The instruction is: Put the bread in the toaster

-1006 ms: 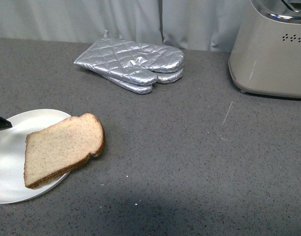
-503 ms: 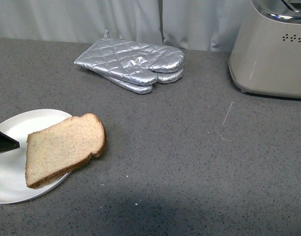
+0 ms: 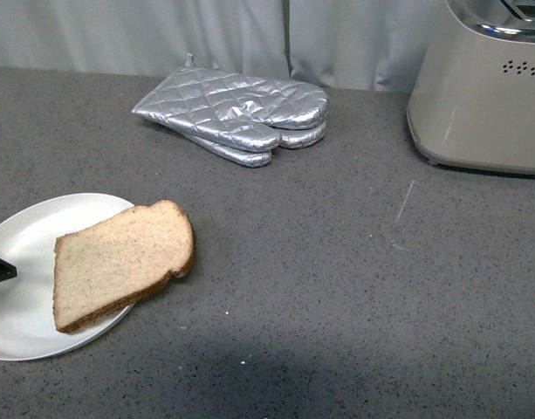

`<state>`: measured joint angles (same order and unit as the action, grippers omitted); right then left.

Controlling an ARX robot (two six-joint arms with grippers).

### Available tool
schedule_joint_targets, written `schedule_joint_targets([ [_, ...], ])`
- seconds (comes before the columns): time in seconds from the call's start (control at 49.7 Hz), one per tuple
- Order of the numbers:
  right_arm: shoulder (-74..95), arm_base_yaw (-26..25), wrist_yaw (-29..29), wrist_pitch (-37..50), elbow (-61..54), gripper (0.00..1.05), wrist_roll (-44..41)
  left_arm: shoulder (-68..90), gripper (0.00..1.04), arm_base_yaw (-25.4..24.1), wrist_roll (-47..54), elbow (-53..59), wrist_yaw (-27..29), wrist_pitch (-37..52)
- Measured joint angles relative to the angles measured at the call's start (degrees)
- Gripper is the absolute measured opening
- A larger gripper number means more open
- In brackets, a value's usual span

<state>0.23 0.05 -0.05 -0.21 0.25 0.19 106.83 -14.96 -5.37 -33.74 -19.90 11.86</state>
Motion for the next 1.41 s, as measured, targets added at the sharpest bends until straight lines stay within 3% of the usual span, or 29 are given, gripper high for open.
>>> schedule_joint_targets([
  [0.121, 0.00, 0.00, 0.00, 0.00, 0.00, 0.95, 0.00, 0.15, 0.39, 0.00, -0.61, 0.33, -1.09, 0.20],
  [0.221, 0.00, 0.00, 0.00, 0.00, 0.00, 0.95, 0.00, 0.17, 0.20, 0.04, -0.83, 0.59, -1.40, 0.33],
  [0.342, 0.00, 0.00, 0.00, 0.00, 0.00, 0.95, 0.00, 0.17, 0.03, 0.02, -1.68, 0.59, -2.12, 0.72],
  [0.865, 0.00, 0.00, 0.00, 0.00, 0.00, 0.95, 0.00, -2.75, 0.04, 2.03, -9.94, 0.92, -4.70, 1.64],
  [1.107, 0.00, 0.00, 0.00, 0.00, 0.00, 0.95, 0.00, -4.22, 0.04, 8.00, -17.70, 0.04, -4.17, 4.15],
  [1.408, 0.00, 0.00, 0.00, 0.00, 0.00, 0.95, 0.00, -1.14, 0.04, 19.08, -27.45, -5.35, -1.62, 7.58],
])
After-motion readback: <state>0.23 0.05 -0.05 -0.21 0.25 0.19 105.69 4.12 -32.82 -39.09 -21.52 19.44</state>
